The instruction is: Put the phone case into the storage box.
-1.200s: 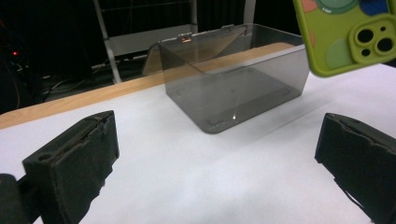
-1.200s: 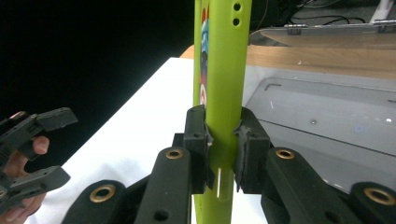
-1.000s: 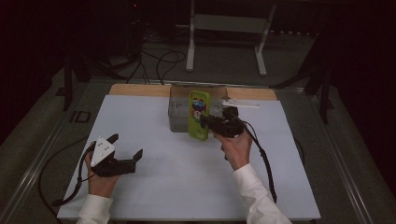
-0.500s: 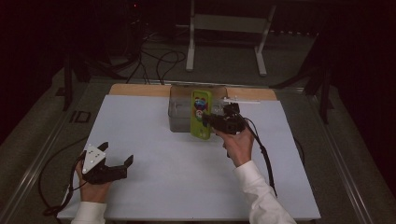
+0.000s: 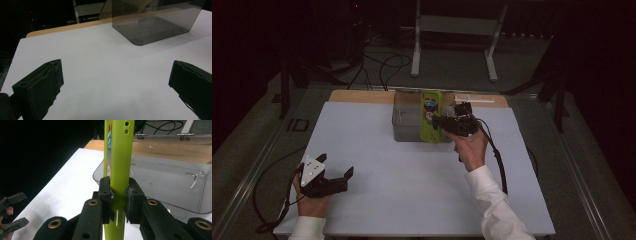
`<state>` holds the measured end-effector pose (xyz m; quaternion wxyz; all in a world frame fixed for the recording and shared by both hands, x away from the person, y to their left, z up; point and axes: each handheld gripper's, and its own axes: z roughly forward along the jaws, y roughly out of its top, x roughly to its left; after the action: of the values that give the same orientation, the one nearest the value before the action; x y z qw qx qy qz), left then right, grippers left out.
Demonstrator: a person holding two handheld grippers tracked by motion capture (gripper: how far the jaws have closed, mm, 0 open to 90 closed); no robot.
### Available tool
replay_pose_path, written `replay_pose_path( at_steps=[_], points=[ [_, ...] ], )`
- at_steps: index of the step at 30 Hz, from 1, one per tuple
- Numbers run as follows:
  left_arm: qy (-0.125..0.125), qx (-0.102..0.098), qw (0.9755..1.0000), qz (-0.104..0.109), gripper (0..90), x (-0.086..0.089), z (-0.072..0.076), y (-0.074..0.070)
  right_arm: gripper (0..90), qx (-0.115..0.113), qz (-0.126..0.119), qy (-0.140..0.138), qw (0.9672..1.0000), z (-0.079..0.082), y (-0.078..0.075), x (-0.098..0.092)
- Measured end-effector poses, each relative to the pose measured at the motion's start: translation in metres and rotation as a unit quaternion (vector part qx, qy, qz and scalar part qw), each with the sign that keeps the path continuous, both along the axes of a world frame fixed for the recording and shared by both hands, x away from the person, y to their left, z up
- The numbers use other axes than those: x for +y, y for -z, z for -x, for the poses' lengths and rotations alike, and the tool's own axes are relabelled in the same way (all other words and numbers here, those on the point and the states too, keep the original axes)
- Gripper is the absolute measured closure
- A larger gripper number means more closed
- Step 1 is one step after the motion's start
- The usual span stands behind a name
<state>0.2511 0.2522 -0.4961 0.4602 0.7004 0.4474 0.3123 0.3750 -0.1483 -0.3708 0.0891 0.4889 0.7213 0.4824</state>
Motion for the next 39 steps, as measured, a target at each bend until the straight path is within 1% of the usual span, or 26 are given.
replay_pose_path(
  at_steps=[7,11,14,18,22,33,39],
  points=[
    [-0.002,-0.002,1.0,-0.001,0.0,-0.001,0.0,0.0,77.7,0.001,0.011,0.004,0.9999,-0.008,-0.008,0.002],
    [-0.002,0.001,1.0,-0.004,0.0,-0.002,-0.001,0.002,77.7,0.001,0.016,0.006,0.9999,-0.013,-0.012,0.001],
    [-0.001,0.0,1.0,-0.002,0.0,-0.002,-0.001,0.002,77.7,0.001,0.017,0.007,0.9998,-0.017,-0.016,0.001],
    [-0.003,-0.002,1.0,-0.002,0.0,-0.002,-0.001,0.002,77.7,0.005,0.027,0.011,0.9996,-0.023,-0.019,0.001],
    [-0.002,-0.002,1.0,-0.002,0.0,-0.002,-0.001,0.002,77.7,0.008,0.031,0.013,0.9994,-0.029,-0.022,0.001],
    [-0.003,-0.004,1.0,-0.002,0.0,-0.002,0.0,0.001,77.7,0.026,0.04,0.028,0.9984,-0.046,-0.021,-0.004],
    [-0.002,-0.004,1.0,-0.001,0.0,-0.002,0.0,0.001,77.7,0.037,0.053,0.038,0.9972,-0.053,-0.02,-0.005]
  ],
)
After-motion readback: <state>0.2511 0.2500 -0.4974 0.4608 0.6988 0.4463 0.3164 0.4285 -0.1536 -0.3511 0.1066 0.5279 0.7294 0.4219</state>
